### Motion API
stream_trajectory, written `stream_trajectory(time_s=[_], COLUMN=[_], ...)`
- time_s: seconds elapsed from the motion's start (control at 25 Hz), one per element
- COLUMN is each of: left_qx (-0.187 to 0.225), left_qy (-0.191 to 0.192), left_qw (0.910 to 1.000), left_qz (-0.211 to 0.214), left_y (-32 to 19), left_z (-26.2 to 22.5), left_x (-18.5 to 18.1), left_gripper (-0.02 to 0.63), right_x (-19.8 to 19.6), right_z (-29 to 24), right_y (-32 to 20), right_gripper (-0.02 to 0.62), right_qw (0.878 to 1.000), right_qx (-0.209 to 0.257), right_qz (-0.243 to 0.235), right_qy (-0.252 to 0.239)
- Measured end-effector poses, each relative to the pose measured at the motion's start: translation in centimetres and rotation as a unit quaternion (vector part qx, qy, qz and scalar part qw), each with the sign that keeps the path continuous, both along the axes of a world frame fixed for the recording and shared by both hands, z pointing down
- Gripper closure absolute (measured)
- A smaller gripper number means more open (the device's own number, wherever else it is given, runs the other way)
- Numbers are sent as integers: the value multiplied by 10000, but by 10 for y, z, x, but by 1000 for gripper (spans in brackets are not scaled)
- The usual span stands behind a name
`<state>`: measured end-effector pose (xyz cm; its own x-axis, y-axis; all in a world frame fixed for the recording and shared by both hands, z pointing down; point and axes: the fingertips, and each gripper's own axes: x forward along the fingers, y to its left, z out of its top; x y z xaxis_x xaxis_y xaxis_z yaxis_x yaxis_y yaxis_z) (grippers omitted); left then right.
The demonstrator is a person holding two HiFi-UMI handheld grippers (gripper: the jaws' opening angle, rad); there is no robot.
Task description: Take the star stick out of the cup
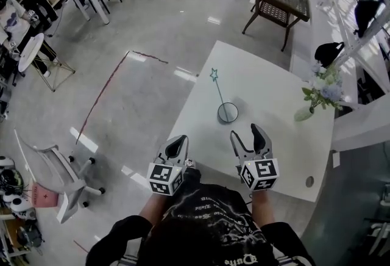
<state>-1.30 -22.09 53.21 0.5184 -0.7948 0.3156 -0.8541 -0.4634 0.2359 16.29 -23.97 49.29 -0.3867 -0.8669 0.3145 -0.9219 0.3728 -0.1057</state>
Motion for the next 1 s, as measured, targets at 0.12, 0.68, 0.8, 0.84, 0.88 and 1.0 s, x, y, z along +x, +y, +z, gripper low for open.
stream_trajectory(time_s=[0.12, 0.68, 0.8, 0.84, 0.88, 1.0], left_qx=[-52, -44, -94, -108, -114, -98], left_qy=[52, 89, 69, 62, 55, 57], left_qw=[10000, 9999, 9999, 9999, 9999, 9999], left_qz=[39, 125, 68, 51, 35, -15], left_y=[-22, -83, -84, -84, -84, -85], left_z=[0, 3, 9, 10, 11, 9], left_x=[-10, -58, -63, -65, -67, -71], left_gripper=[586, 586, 586, 586, 586, 586], right_x=[-11, -61, -63, -63, -64, -67], right_z=[-1, 6, 12, 15, 17, 23], right_y=[-25, -113, -124, -127, -130, -138], right_gripper=[311, 308, 308, 309, 310, 311], right_qw=[10000, 9979, 9970, 9966, 9962, 9948], right_qx=[-20, -231, -321, -362, -405, -555], right_qz=[-25, -289, -348, -372, -396, -466], right_qy=[43, 528, 611, 637, 660, 718])
